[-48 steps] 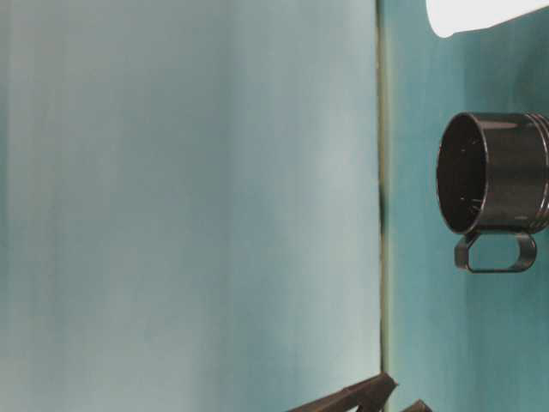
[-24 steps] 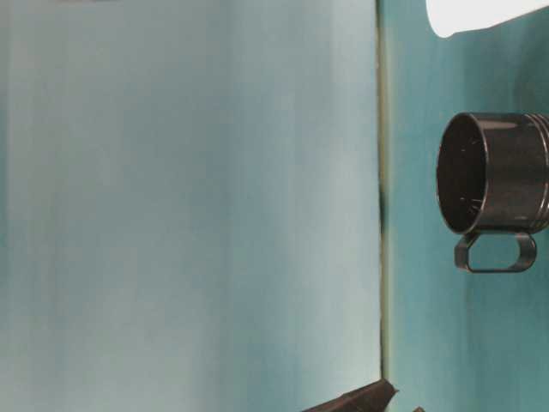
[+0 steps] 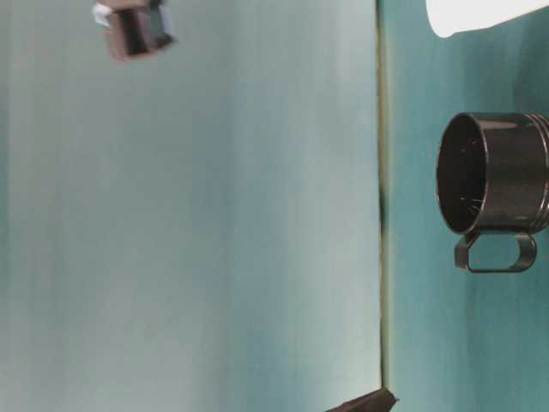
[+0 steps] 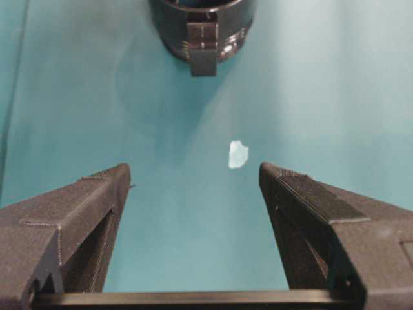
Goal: Put the paper cup into the moved cup holder.
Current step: 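Open the right gripper and lower it onto the white paper cup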
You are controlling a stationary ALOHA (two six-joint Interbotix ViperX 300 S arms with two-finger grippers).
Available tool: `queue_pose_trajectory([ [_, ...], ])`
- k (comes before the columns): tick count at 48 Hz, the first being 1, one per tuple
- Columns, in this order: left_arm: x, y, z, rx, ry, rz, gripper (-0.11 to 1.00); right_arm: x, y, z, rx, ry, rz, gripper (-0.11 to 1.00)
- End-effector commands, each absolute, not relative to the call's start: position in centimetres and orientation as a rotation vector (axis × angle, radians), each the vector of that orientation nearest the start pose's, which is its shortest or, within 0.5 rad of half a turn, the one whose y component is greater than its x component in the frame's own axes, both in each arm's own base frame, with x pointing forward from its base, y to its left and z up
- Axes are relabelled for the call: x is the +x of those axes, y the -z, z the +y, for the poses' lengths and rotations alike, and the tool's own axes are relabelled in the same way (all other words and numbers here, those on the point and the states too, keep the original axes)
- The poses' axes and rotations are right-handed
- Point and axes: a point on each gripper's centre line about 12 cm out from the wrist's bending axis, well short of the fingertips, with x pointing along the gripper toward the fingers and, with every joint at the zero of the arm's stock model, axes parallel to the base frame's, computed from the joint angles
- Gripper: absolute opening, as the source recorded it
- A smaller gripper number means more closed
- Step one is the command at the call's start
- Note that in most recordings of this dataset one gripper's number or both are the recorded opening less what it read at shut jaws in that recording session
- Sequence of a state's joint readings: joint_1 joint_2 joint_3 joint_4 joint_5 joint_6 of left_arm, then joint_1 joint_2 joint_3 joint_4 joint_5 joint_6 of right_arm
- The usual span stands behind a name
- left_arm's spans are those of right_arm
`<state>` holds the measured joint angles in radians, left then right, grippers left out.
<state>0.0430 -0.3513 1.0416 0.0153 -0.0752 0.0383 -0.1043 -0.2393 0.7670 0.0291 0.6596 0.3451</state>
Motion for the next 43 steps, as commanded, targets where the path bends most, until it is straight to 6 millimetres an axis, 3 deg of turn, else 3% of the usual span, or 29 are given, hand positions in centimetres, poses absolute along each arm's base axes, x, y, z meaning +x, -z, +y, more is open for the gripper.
queue_pose_trajectory([
  [1, 28.3, -17.5, 1.2, 0.038, -0.026, 0.596, 0.80, 29.3, -16.4, -2.9, 0.406, 0.305, 1.172, 0.95],
  [12, 28.2, -17.5, 1.3, 0.036, -0.028, 0.596, 0.80, 30.0, -14.8, -3.4, 0.410, 0.319, 1.182, 0.95],
  [43, 28.3, -17.6, 1.4, 0.036, -0.031, 0.595, 0.80, 29.4, -14.2, -4.1, 0.418, 0.343, 1.196, 0.91],
])
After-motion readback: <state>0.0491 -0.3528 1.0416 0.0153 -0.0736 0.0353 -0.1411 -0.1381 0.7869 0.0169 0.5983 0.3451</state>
